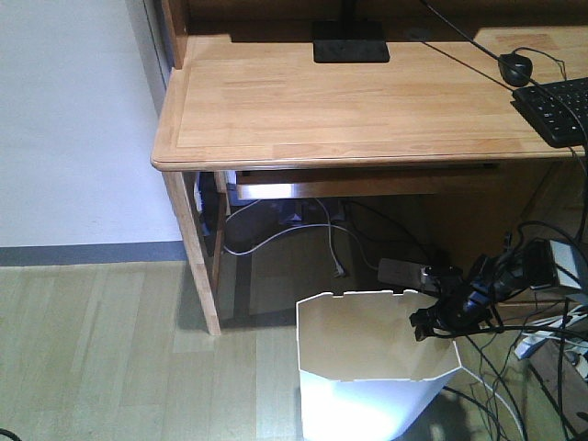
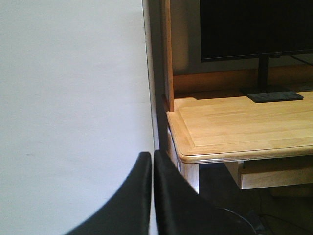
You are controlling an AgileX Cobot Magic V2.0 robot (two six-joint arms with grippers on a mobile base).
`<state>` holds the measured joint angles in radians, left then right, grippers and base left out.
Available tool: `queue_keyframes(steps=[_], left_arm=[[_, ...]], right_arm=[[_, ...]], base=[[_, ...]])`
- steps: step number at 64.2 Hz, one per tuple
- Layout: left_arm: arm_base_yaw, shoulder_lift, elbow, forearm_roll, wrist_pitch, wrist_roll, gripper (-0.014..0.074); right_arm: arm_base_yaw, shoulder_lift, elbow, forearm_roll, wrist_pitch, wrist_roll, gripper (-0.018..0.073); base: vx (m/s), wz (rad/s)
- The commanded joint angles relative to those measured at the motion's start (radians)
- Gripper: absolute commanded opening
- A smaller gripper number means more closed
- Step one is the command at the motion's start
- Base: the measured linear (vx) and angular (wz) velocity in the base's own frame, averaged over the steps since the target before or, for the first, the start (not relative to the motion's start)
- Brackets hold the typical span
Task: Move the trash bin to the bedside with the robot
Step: 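Lower the right gripper onto the rim of the white trash bin, then close the right gripper on the bin rim and lift it slightly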
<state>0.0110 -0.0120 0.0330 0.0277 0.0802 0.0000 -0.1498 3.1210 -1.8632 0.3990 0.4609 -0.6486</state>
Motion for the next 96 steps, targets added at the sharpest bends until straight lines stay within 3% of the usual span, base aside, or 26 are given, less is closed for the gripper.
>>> queue_keyframes(steps=[1, 10, 20, 29, 38, 53, 61, 79, 96], left_arm=[[-0.006, -0.015, 0.012, -0.009, -0.075, -0.014, -0.0006], [-0.006, -0.015, 0.012, -0.009, -0.075, -0.014, -0.0006], [-0.006, -0.015, 0.012, -0.009, -0.075, -0.014, -0.0006], [-0.006, -0.015, 0.012, -0.009, -0.075, -0.014, -0.0006], [-0.006, -0.015, 0.012, -0.009, -0.075, -0.014, -0.0006], [-0.006, -0.015, 0.012, -0.009, -0.075, -0.014, -0.0006], [-0.006, -0.015, 0.012, -0.009, -0.075, -0.014, -0.0006], [-0.006, -0.015, 0.012, -0.009, -0.075, -0.014, -0.0006], [-0.006, -0.015, 0.012, -0.009, -0.075, -0.014, -0.0006]], right_arm=[[-0.002, -0.035, -0.059, -0.003, 0.031, 0.021, 0.0494], [-0.002, -0.009, -0.113, -0.004, 0.081, 0.054, 0.036], [-0.003, -0.007, -0.136, -0.001, 0.147, 0.051, -0.0013], [-0.018, -0.018, -0.133, 0.044, 0.188, 0.024, -0.001], [-0.054, -0.059, -0.079, 0.166, 0.202, -0.058, -0.0005], [-0.111, -0.238, 0.202, 0.482, 0.118, -0.418, -0.0003], [-0.12, -0.356, 0.353, 0.595, 0.112, -0.576, -0.0003], [-0.121, -0.635, 0.654, 0.654, 0.111, -0.721, -0.0003], [-0.121, -0.888, 0.902, 0.655, 0.121, -0.739, -0.0003]], base=[[0.0, 0.0], [0.0, 0.0], [0.0, 0.0], [0.0, 0.0], [0.0, -0.02], [0.0, -0.01], [0.0, 0.0], [0.0, 0.0], [0.0, 0.0]])
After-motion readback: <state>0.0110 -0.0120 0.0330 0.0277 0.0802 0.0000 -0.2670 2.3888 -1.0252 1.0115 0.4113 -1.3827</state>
